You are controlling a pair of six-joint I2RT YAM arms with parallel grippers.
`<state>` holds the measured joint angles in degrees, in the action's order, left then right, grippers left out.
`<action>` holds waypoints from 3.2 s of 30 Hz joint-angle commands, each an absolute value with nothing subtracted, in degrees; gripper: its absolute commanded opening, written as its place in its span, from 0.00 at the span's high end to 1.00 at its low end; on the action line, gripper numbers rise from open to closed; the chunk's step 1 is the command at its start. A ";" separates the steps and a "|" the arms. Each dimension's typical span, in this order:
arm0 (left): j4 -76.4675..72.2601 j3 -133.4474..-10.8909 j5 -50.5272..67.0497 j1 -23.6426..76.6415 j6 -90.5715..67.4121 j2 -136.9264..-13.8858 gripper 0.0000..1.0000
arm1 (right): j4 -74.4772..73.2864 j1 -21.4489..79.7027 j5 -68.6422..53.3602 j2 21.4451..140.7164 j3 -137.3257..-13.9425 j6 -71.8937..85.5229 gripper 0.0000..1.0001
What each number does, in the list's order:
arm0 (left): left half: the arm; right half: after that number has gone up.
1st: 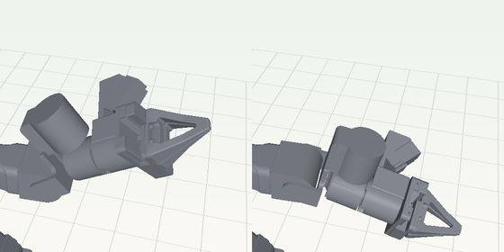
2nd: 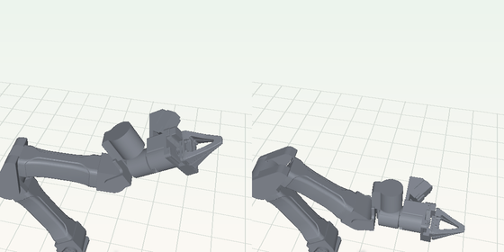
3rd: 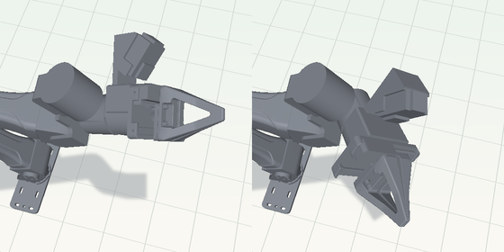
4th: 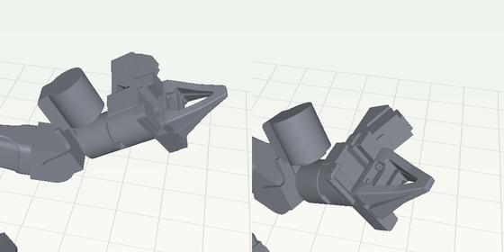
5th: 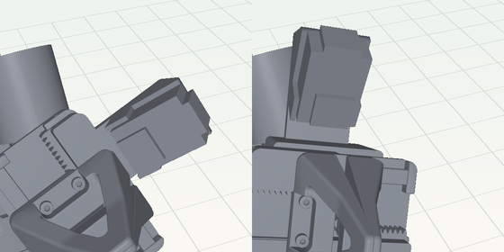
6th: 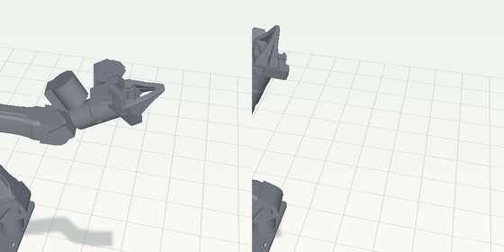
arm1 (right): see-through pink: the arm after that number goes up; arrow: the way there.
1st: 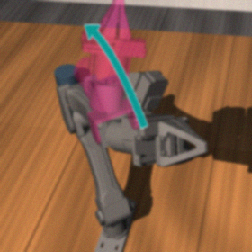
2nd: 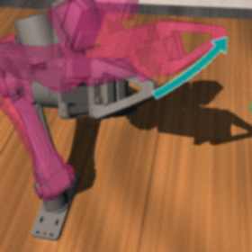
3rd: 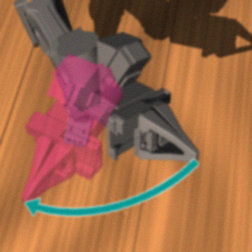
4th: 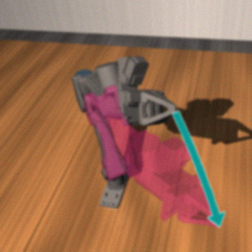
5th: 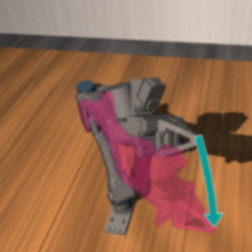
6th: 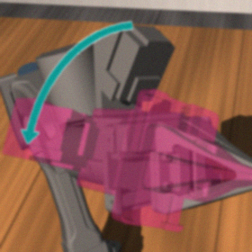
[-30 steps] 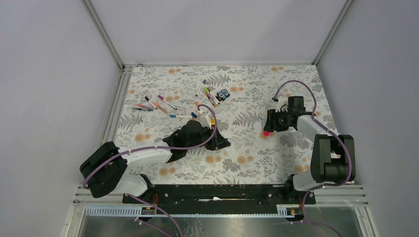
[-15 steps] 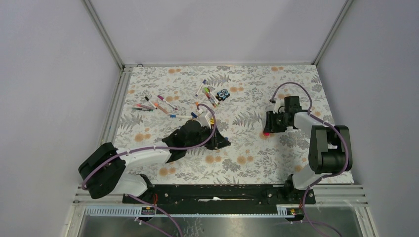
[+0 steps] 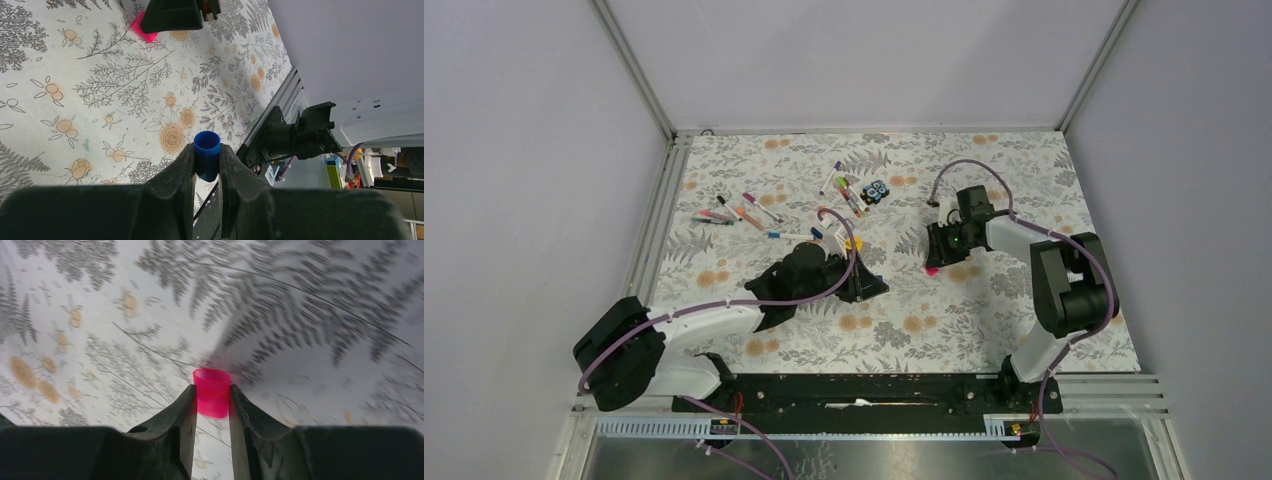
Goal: Open the pen caps
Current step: Move the pen cap to the center of the board, then place the pen cap at the center of the board.
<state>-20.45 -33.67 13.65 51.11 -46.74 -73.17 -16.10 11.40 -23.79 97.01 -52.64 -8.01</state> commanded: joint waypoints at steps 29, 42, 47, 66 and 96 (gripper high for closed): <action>-12.77 -56.10 9.96 52.98 -59.49 -102.36 0.97 | -27.53 -1.89 -45.59 89.04 -57.68 -16.33 0.30; 9.03 -81.64 6.16 55.46 -54.52 -119.74 0.86 | -26.05 -8.61 -47.45 85.38 -55.80 -15.12 0.29; 12.80 -86.39 4.84 55.46 -52.81 -123.17 0.81 | -26.11 -9.59 -47.94 85.20 -55.73 -15.12 0.29; 21.19 -94.19 -1.20 53.41 -47.72 -123.49 0.55 | -26.15 -11.19 -48.67 85.08 -55.33 -15.38 0.29; -1.42 -45.81 -29.90 50.89 -32.23 -67.65 0.01 | -14.23 -12.16 -61.01 58.33 -35.28 -25.77 0.01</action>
<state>3.66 -51.75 -21.17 52.29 -32.21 -73.49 -21.15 -11.75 -56.55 63.02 -39.44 -25.17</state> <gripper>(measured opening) 0.926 0.993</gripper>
